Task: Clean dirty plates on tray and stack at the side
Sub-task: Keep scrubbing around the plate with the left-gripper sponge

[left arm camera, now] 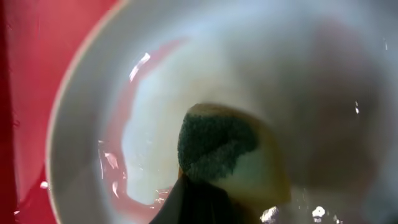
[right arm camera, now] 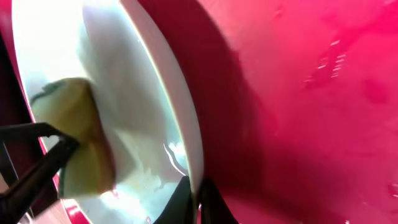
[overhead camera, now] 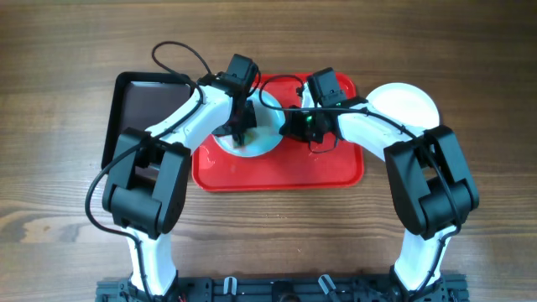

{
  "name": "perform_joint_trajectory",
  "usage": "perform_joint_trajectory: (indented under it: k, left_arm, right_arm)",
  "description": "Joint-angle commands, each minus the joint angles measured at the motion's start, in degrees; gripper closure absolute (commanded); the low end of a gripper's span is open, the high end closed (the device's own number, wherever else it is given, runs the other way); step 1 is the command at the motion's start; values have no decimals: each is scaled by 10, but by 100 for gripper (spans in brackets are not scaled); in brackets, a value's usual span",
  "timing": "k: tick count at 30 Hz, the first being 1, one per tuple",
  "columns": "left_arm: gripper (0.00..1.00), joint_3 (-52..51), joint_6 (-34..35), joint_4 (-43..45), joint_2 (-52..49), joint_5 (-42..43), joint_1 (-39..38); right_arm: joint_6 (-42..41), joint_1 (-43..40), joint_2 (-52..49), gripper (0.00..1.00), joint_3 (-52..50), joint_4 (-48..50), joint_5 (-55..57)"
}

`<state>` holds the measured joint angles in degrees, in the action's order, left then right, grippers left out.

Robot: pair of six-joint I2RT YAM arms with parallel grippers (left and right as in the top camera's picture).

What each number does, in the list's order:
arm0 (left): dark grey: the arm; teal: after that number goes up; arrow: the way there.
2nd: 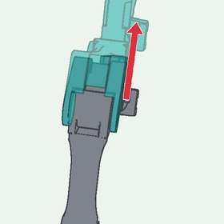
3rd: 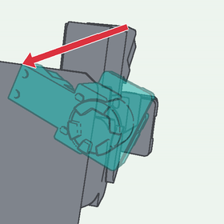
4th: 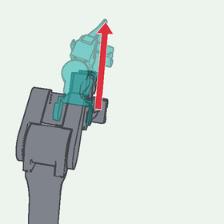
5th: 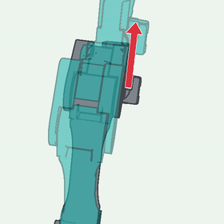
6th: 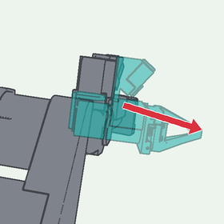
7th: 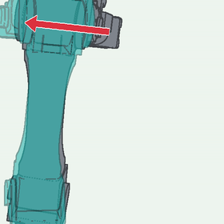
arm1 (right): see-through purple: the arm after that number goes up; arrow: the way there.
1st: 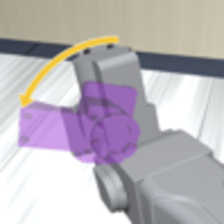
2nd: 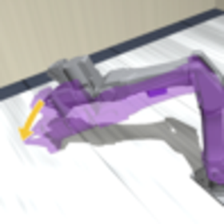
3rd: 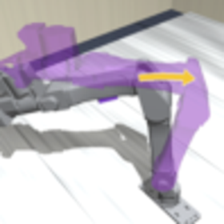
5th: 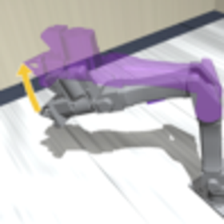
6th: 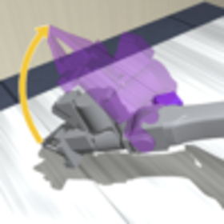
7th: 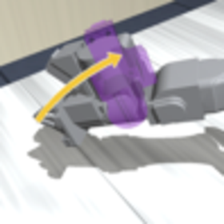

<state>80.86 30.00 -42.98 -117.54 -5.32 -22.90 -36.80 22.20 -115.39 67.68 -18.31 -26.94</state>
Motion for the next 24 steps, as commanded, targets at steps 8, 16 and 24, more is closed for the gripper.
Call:
perform_joint_trajectory:
  k: [8, 16, 24]
  left_arm:
    - [96, 13, 350, -172, -30, -131, 13]
    - [96, 8, 427, -217, -32, -45, -32]
    - [96, 8, 407, -164, -32, 9, -90]
  right_arm:
    - [-22, -16, -24, 96, -10, -14, 77]
    - [-22, -17, -24, 96, -10, -14, 76]
    - [-21, -16, -24, 96, -10, -15, 76]
